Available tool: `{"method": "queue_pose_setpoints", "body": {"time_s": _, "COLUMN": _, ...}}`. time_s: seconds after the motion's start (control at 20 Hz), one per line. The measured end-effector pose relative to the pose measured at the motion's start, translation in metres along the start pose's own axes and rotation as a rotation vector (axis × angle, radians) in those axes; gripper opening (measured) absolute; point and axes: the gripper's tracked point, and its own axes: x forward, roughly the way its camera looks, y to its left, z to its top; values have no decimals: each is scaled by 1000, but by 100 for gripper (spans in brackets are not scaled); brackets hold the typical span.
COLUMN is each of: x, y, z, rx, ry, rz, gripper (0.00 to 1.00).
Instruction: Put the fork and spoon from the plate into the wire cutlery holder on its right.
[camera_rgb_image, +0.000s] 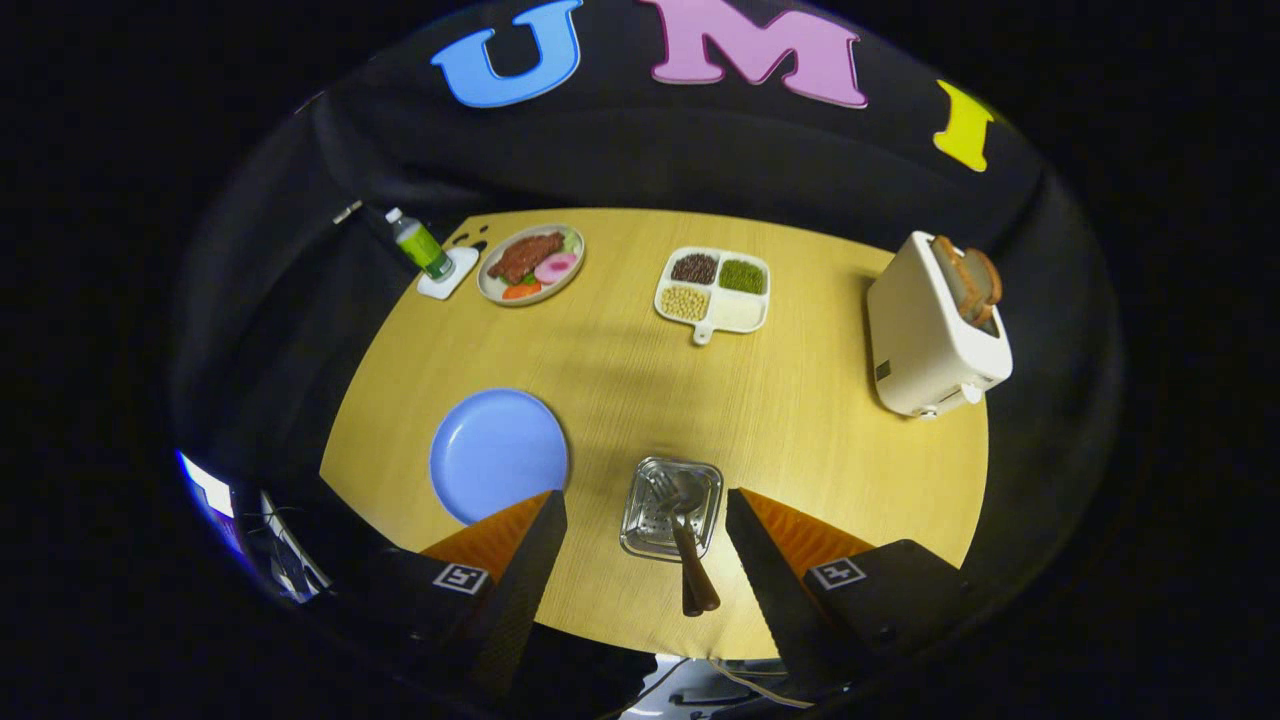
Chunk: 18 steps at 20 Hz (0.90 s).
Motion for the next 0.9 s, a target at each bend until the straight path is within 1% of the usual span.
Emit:
{"method": "queue_pose_setpoints", "body": {"time_s": 0.25, "x": -54, "y": 8, "z": 13, "rx": 23, "ry": -237, "rz": -50, "gripper": 100}}
{"method": "queue_pose_setpoints", "body": {"time_s": 0.3, "x": -64, "y": 12, "z": 16, "rx": 15, "ry": -287, "rz": -52, "gripper": 99}}
{"method": "queue_pose_setpoints", "body": {"time_s": 0.4, "x": -93, "y": 17, "z": 23, "rx": -42, "ry": -378, "rz": -59, "gripper": 100}}
{"method": "queue_pose_setpoints", "body": {"time_s": 0.55, "x": -126, "y": 29, "z": 30, "rx": -107, "ry": -489, "rz": -44, "gripper": 100}}
{"method": "queue_pose_setpoints", "body": {"time_s": 0.7, "x": -157, "y": 38, "z": 42, "rx": -114, "ry": -606, "rz": -7, "gripper": 100}}
{"method": "queue_pose_setpoints", "body": {"time_s": 0.9, "x": -189, "y": 28, "z": 44, "rx": -133, "ry": -711, "rz": -16, "gripper": 97}}
